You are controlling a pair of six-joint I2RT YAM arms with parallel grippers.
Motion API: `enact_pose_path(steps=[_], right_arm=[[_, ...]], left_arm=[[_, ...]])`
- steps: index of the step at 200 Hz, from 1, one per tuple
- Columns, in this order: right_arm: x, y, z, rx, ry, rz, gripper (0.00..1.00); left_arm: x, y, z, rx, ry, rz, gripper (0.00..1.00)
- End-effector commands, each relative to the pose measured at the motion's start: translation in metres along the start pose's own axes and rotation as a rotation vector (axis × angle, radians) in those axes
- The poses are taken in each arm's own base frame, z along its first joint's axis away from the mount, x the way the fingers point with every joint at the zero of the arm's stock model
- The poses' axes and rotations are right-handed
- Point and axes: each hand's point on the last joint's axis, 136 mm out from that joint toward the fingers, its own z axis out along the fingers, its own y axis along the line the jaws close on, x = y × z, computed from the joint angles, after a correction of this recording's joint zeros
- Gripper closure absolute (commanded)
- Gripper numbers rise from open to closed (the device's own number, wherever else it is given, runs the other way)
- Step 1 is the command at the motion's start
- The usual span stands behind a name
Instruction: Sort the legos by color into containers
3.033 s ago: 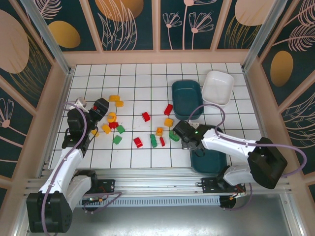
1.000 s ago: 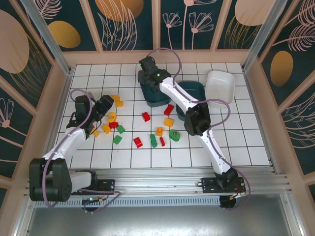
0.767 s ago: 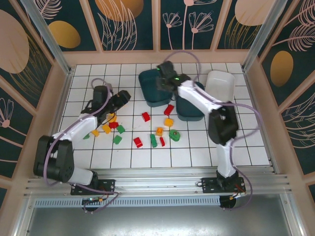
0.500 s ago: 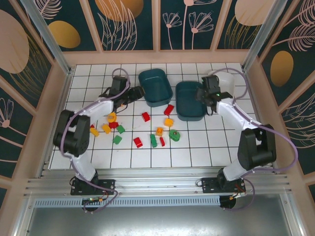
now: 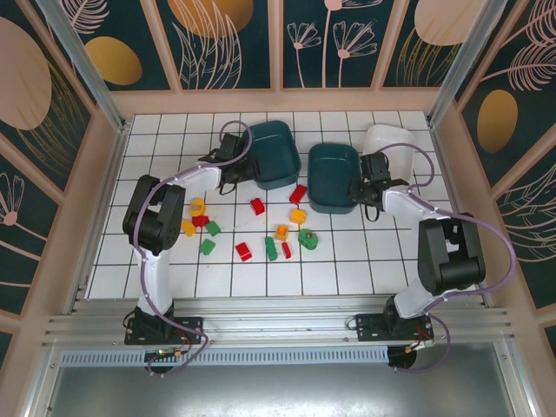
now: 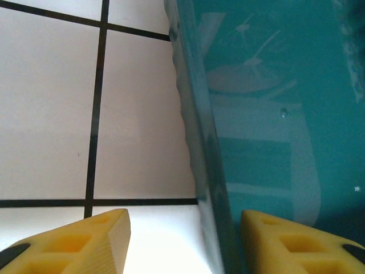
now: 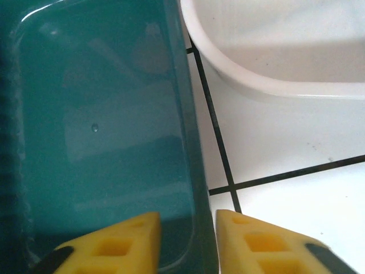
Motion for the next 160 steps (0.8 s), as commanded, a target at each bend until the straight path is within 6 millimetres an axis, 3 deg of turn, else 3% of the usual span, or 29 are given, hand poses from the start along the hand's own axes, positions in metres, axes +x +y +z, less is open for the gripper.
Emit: enact_pose_path(steps=[1,47,81,160], right_arm=[[-0.005,0.0,0.006,-0.006,-0.018,0.008,0.76],[-0.017,0.002,0.01,-0.007,-0.063,0.049,0.87],[-0.033,0.007,0.019,-0.001,-0.095,0.041,0.91],[-0.095,0.04,0.044,-0.036,-0.143,-0.059,0.93]], left_arm=[[0.003,0.01,0.007,-0.057,0.026,0.068,0.54],[-0.01,0.014,-0.003,-0.112,0.002,0.155,0.79],[-0.015,0.012,-0.004,-0.114,-0.007,0.163,0.81],[-0.016,0.011,0.011,-0.103,-0.021,0.069,0.95]])
